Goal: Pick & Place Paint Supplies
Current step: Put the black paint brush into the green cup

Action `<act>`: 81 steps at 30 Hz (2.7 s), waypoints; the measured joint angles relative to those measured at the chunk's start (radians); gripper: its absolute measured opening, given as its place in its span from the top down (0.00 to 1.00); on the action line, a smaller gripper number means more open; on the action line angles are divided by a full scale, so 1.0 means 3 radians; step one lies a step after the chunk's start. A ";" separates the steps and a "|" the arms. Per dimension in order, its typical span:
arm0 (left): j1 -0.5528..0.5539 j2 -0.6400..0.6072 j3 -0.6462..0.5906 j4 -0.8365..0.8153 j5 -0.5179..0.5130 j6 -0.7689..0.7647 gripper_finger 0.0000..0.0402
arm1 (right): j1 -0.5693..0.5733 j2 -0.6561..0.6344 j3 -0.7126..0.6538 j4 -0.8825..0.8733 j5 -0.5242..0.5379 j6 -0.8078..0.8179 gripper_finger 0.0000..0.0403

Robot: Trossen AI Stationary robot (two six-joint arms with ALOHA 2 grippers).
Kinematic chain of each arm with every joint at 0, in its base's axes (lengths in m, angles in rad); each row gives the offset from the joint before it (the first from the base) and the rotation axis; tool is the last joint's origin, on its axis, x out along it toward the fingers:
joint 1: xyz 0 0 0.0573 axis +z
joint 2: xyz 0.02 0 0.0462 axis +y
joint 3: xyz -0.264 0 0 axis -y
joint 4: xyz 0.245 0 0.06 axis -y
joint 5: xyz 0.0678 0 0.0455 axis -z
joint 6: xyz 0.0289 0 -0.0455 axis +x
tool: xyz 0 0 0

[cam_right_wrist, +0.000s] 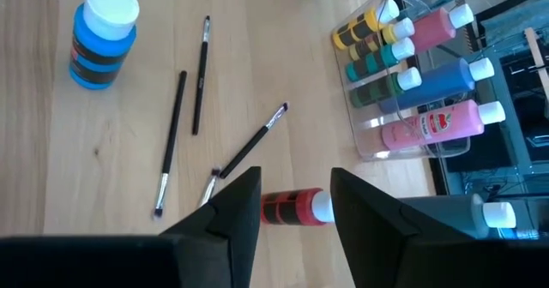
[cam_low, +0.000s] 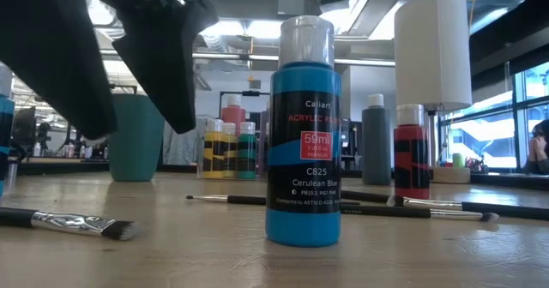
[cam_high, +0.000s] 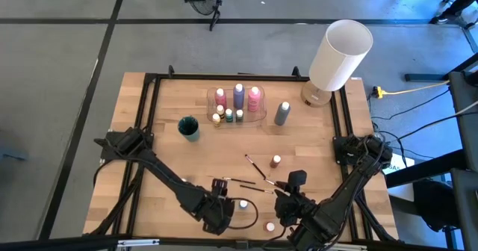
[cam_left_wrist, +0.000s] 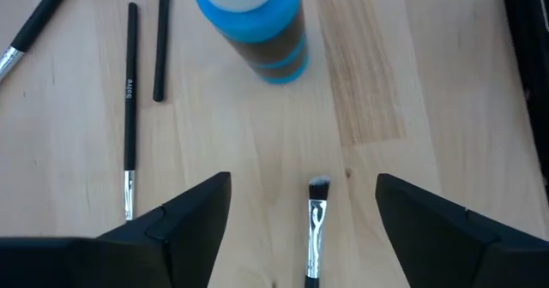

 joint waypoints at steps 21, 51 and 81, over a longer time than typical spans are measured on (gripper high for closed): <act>0.0172 0.0288 -0.0003 0.0046 0.0609 -0.0176 0.30 | -0.0018 0.0000 0.0000 0.0013 0.0004 0.0001 0.64; 0.0299 0.0407 0.0005 -0.0034 0.0917 -0.0451 0.55 | -0.0017 0.0000 0.0000 0.0015 -0.0006 0.0001 0.64; 0.0286 0.0407 0.0004 -0.0064 0.1038 -0.0721 0.61 | -0.0016 0.0000 0.0000 0.0015 -0.0096 0.0002 0.64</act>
